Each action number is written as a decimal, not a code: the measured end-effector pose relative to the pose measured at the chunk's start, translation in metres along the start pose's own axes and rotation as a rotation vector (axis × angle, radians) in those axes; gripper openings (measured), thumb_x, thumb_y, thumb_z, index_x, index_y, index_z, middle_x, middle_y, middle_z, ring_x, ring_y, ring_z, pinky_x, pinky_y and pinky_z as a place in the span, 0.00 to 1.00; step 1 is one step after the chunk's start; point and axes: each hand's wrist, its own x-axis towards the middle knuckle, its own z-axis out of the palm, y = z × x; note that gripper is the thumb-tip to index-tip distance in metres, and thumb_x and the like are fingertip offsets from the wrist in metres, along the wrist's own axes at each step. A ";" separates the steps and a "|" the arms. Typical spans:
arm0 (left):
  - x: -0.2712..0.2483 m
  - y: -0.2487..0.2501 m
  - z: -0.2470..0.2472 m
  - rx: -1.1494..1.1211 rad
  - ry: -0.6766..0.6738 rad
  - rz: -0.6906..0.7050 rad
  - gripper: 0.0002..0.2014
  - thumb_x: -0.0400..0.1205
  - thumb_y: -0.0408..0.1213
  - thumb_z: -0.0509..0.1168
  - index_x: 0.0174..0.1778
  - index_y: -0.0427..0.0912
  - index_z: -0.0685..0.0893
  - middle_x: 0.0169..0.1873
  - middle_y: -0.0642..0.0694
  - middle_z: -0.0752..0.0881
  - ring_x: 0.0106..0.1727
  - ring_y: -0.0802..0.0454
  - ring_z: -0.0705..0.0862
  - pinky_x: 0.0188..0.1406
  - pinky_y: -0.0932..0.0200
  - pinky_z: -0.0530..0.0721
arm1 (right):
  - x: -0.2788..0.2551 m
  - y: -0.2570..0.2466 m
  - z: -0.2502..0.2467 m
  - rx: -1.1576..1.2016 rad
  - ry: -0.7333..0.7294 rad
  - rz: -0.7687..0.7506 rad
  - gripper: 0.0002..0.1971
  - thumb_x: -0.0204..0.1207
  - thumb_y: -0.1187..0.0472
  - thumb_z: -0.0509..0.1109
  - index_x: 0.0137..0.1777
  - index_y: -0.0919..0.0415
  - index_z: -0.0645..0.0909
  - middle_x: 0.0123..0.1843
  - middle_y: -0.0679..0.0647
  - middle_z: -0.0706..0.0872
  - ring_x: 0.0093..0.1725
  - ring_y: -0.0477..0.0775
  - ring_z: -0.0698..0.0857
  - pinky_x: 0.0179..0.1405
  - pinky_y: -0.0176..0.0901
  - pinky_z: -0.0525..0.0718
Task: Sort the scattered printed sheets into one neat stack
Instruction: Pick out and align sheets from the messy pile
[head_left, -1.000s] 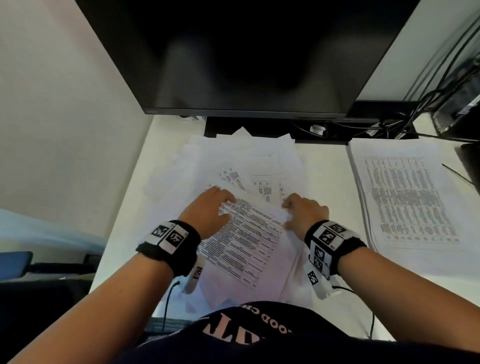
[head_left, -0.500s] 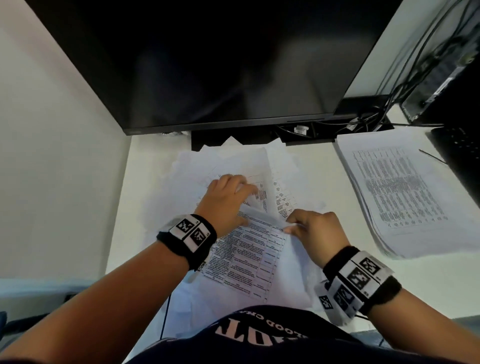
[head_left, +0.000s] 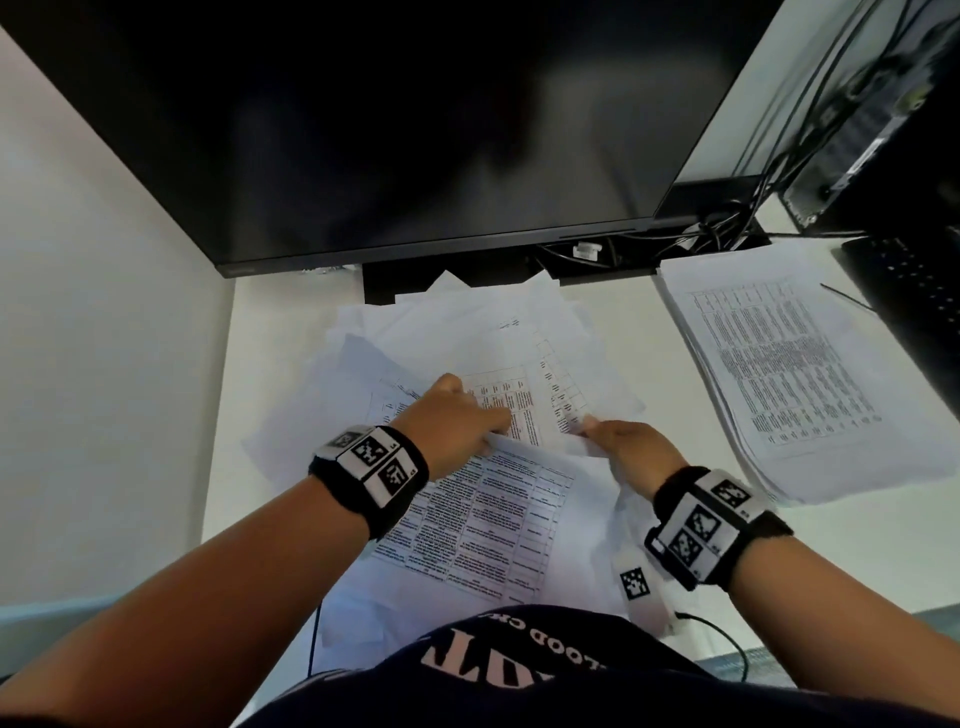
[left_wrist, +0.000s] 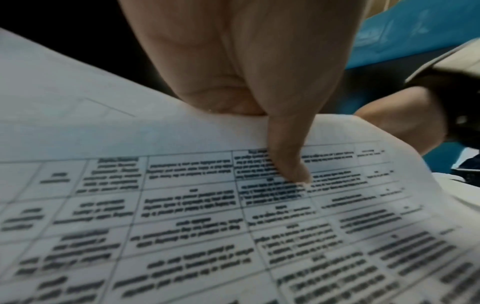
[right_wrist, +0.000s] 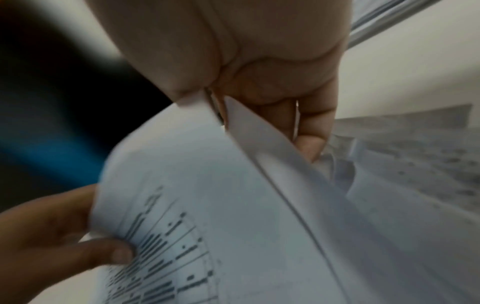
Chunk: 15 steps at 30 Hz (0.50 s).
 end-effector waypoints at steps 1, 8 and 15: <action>-0.006 0.002 -0.003 -0.007 0.015 0.023 0.05 0.85 0.42 0.60 0.55 0.54 0.77 0.31 0.62 0.75 0.55 0.49 0.70 0.47 0.56 0.69 | 0.006 0.001 -0.001 -0.004 -0.023 0.015 0.23 0.79 0.42 0.61 0.64 0.56 0.83 0.56 0.52 0.85 0.50 0.51 0.82 0.51 0.42 0.74; -0.045 -0.001 -0.015 -0.012 0.142 0.118 0.16 0.82 0.30 0.63 0.56 0.57 0.84 0.46 0.58 0.85 0.48 0.58 0.75 0.61 0.58 0.66 | 0.016 -0.013 0.003 -0.217 -0.057 -0.014 0.25 0.66 0.49 0.79 0.62 0.57 0.81 0.61 0.50 0.83 0.59 0.49 0.80 0.58 0.37 0.72; -0.054 0.002 -0.022 0.101 0.237 0.166 0.03 0.77 0.43 0.71 0.44 0.52 0.88 0.59 0.50 0.85 0.64 0.48 0.80 0.71 0.48 0.68 | -0.005 -0.030 0.020 -0.334 0.061 -0.182 0.23 0.72 0.58 0.76 0.68 0.54 0.80 0.73 0.51 0.78 0.72 0.53 0.76 0.72 0.40 0.67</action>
